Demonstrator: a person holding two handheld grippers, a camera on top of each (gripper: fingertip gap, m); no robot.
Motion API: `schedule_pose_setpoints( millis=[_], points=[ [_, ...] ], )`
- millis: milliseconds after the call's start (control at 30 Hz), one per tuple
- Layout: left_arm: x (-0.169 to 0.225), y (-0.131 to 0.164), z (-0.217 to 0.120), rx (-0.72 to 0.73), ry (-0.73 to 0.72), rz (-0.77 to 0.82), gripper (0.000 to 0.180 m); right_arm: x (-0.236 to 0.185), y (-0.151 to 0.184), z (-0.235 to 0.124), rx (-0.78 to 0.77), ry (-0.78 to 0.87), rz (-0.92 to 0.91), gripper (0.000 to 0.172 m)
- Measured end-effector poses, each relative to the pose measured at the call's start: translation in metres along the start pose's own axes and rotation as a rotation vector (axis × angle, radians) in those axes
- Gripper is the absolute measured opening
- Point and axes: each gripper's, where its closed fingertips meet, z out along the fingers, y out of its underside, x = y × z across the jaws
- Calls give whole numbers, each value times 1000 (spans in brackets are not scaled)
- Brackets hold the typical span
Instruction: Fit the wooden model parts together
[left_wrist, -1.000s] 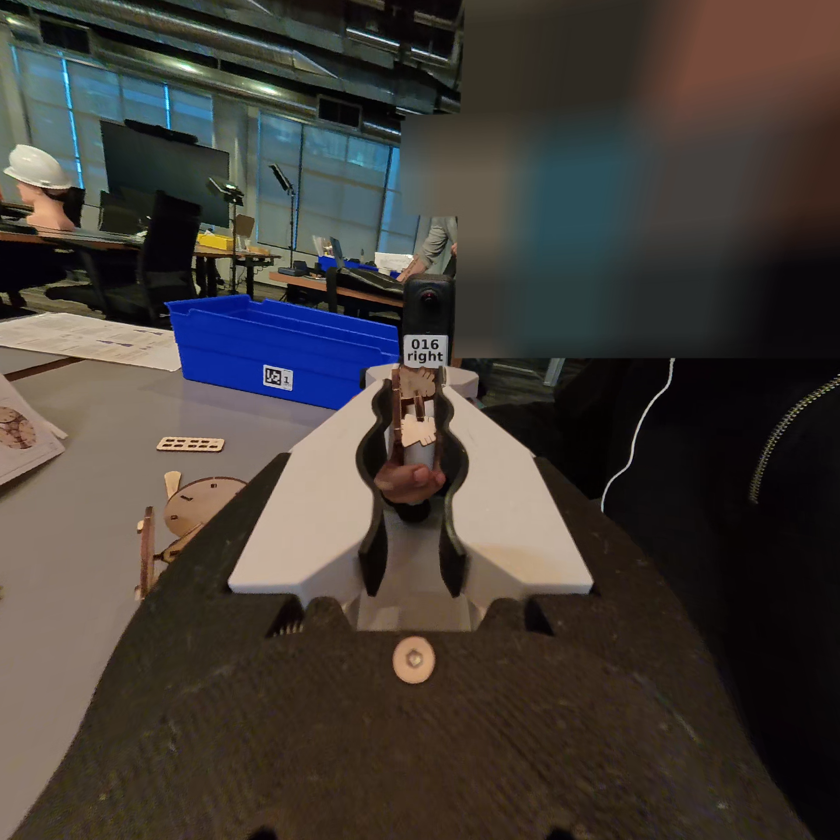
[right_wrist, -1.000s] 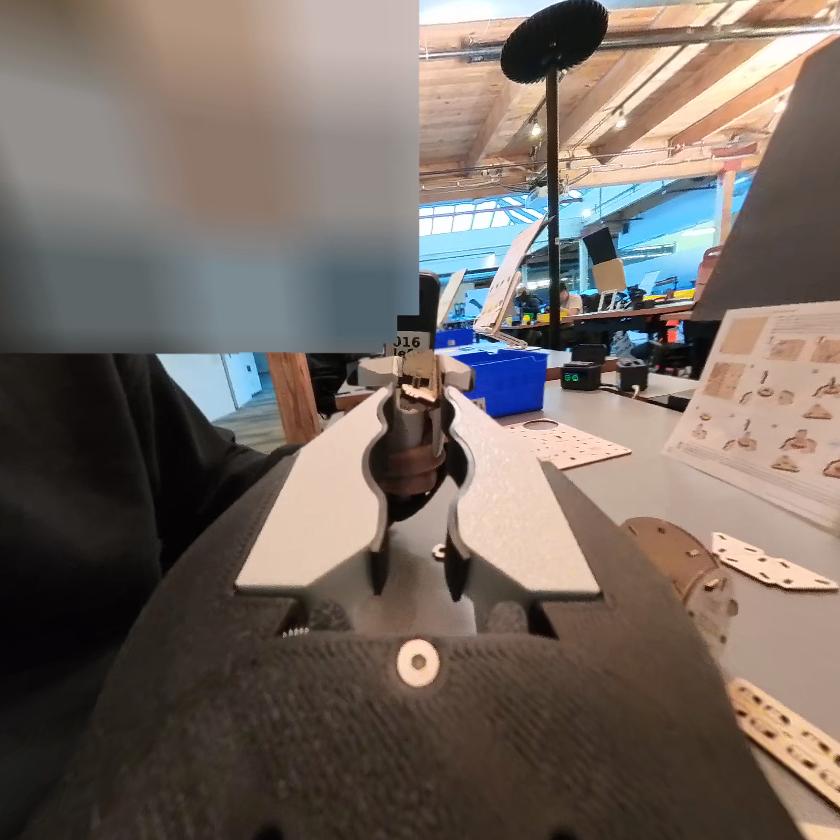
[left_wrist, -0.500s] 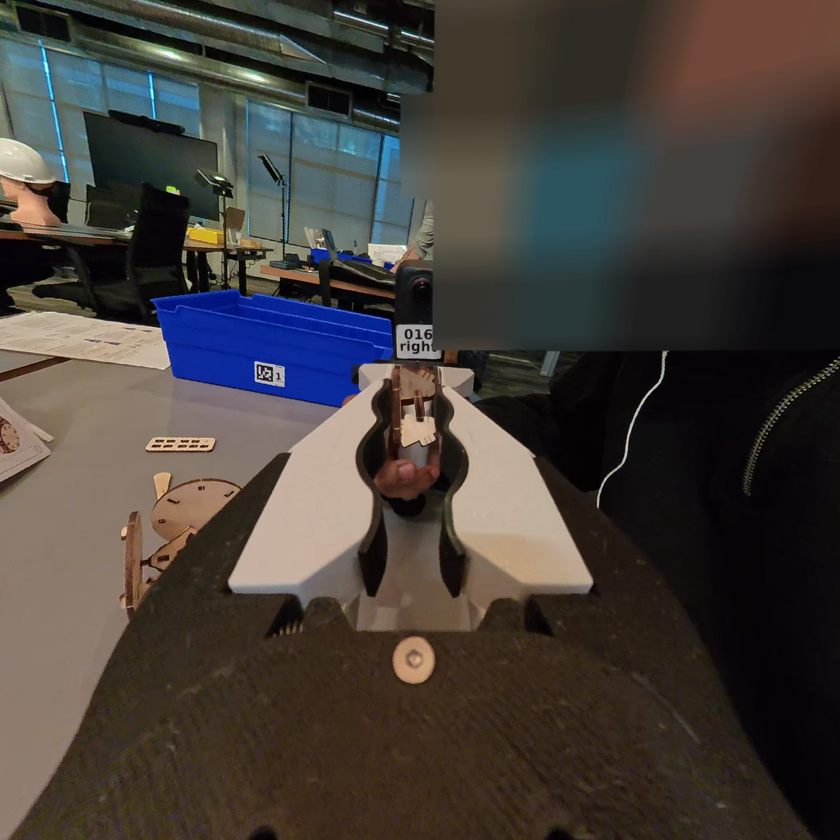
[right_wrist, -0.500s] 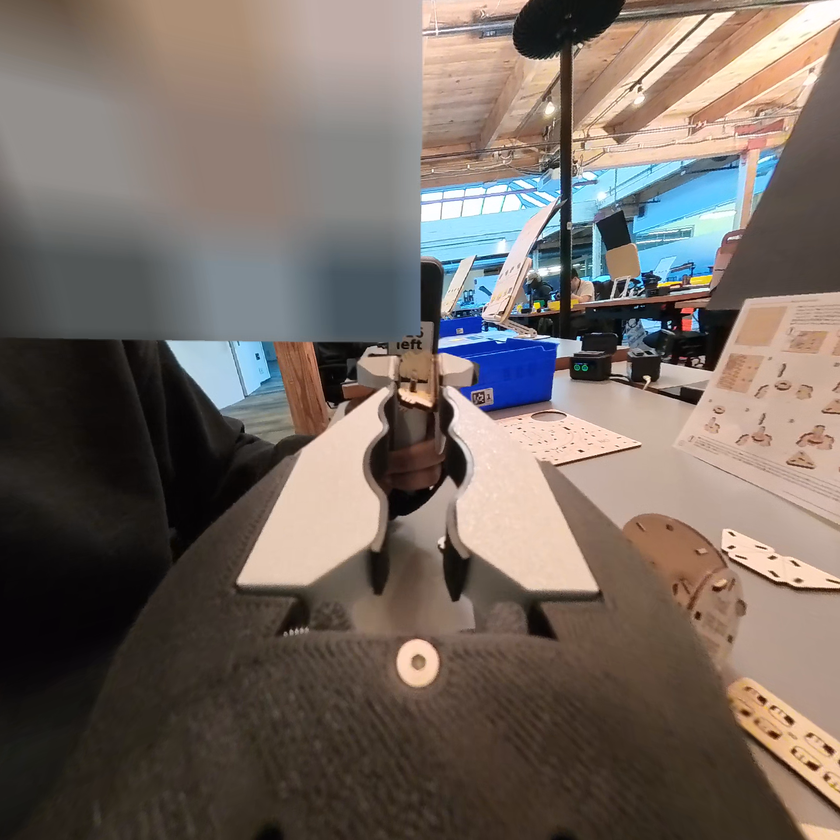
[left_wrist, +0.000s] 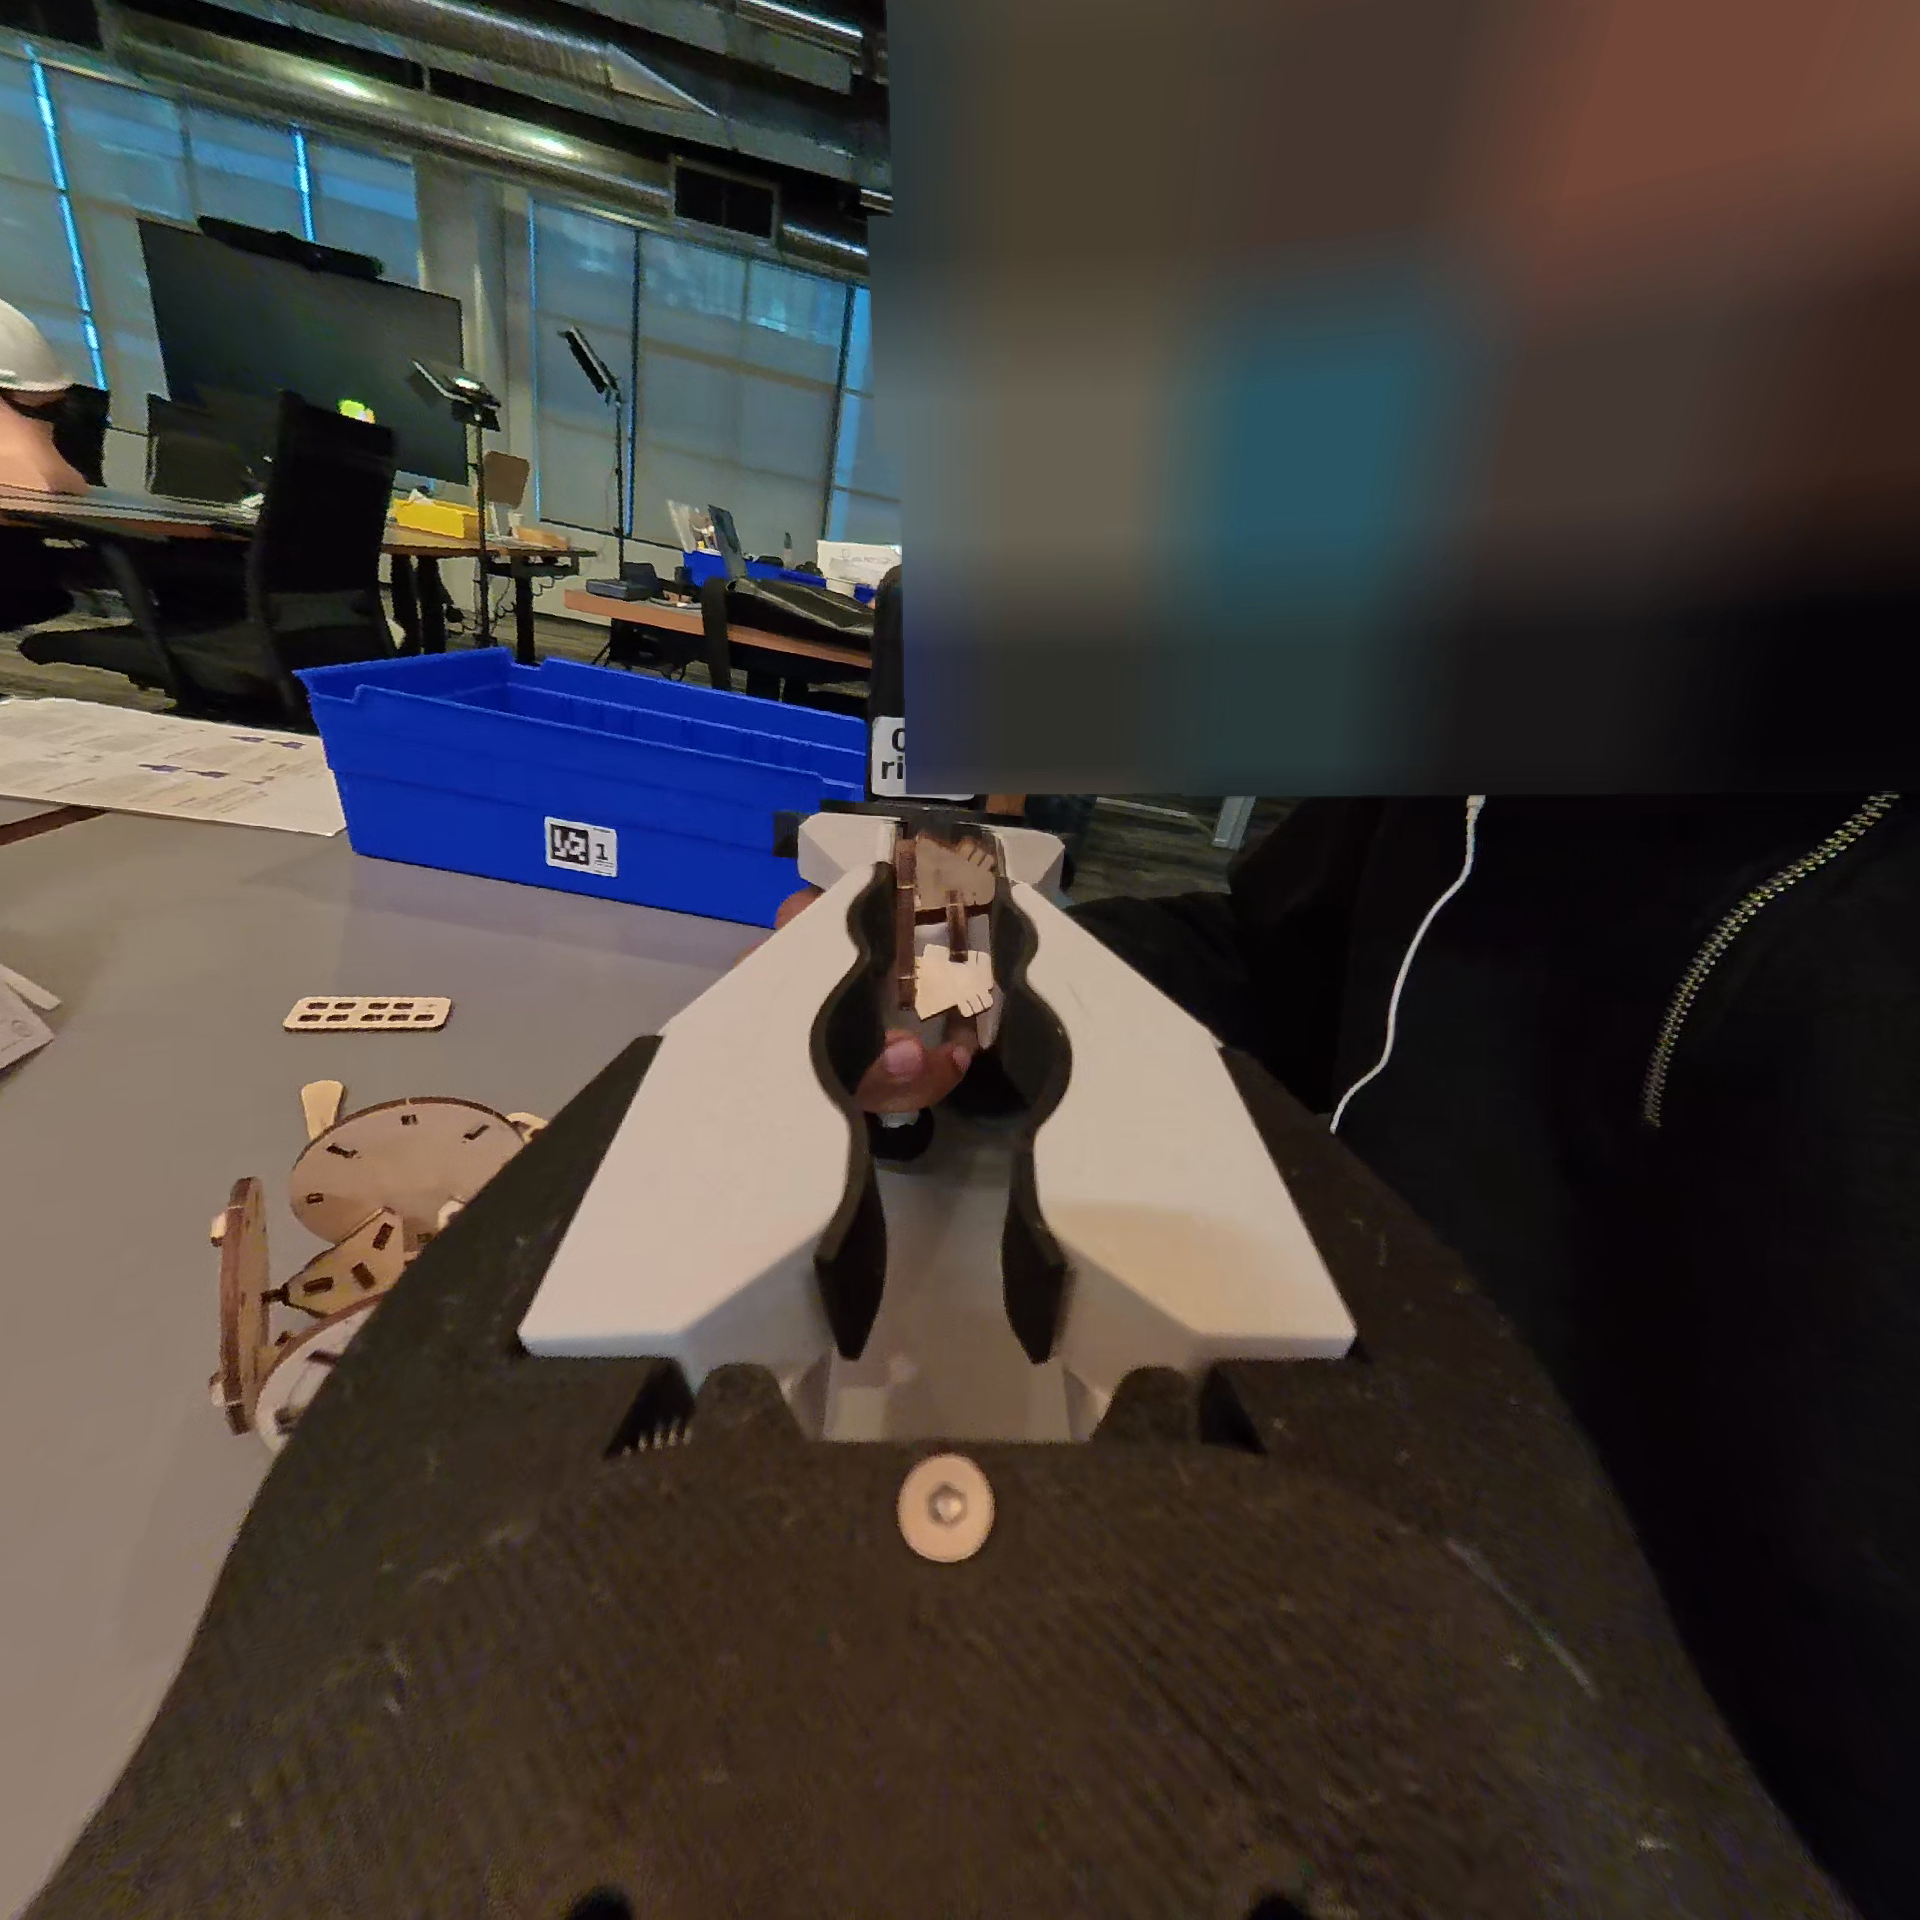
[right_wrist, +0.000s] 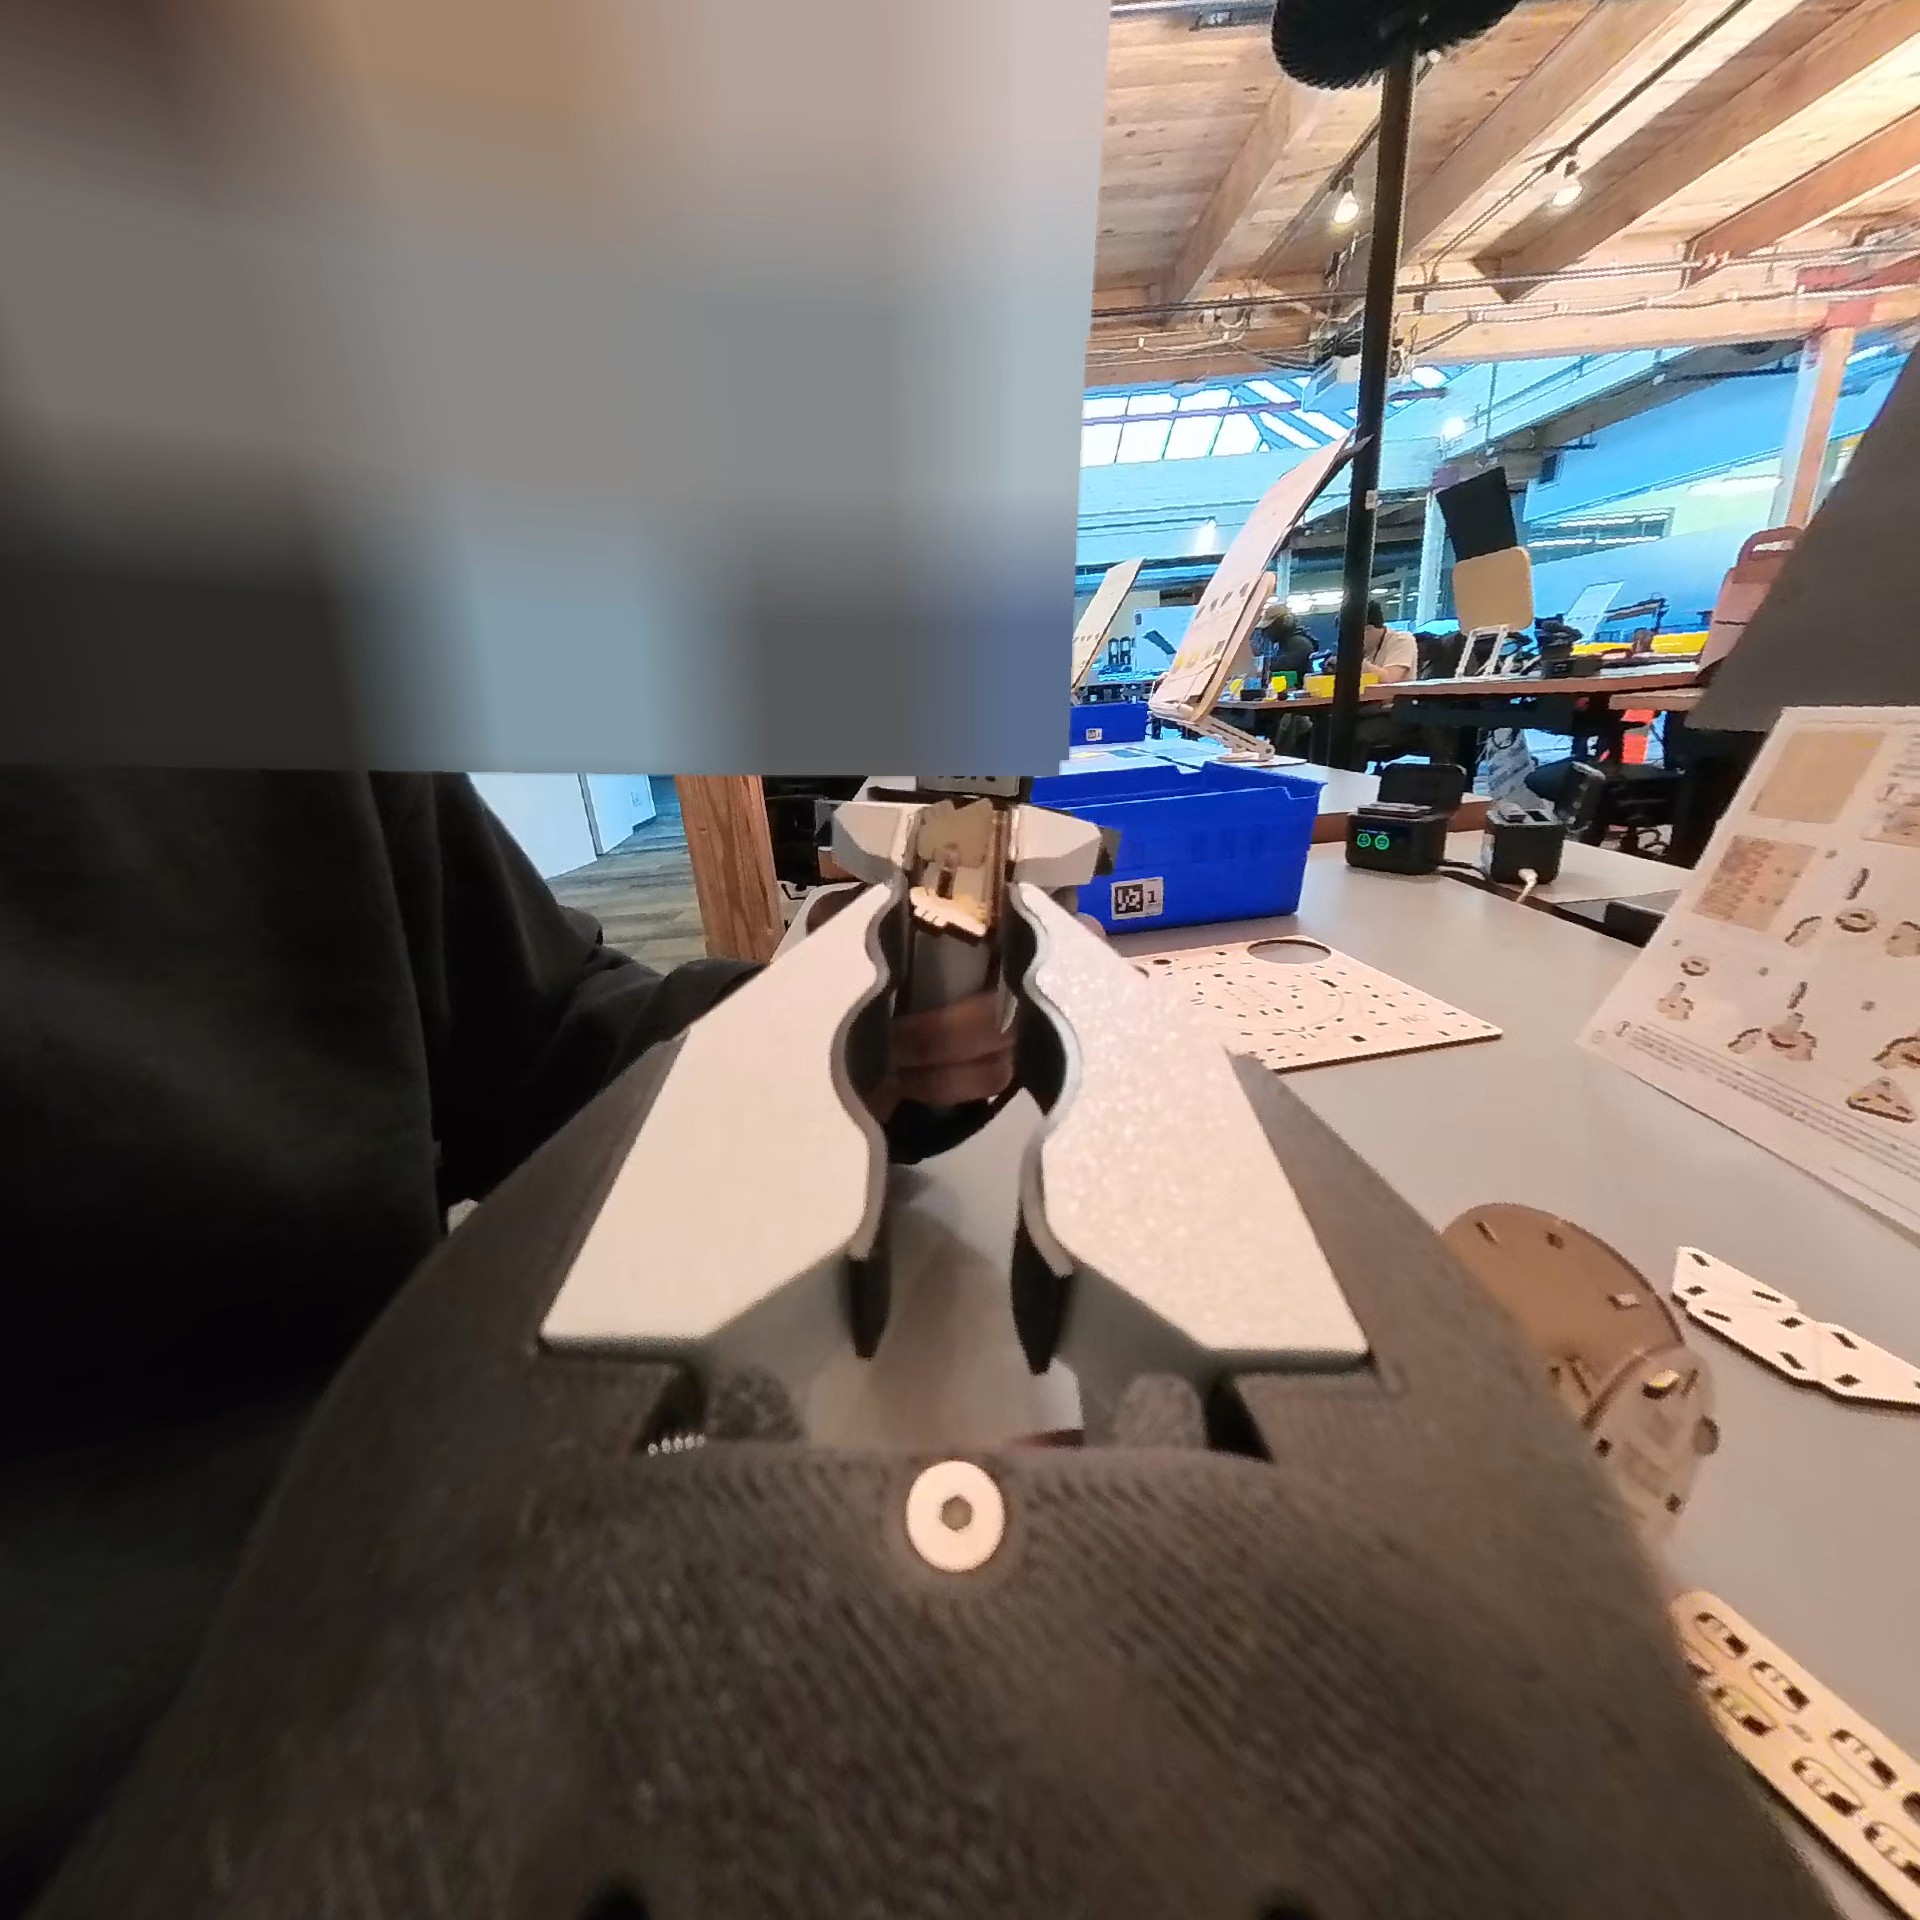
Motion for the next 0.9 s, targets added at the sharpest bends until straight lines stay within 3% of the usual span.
schedule_pose_setpoints(
  millis=[467, 900],
  points=[
    [10, -3, 5, 21, 20, -2, 14, -8, -6, -1, -9, -20, -111, 16],
    [5, 0, 5, -2, 2, -107, 16, -2, 1, -1, -68, 12, -112, 16]
  ],
)
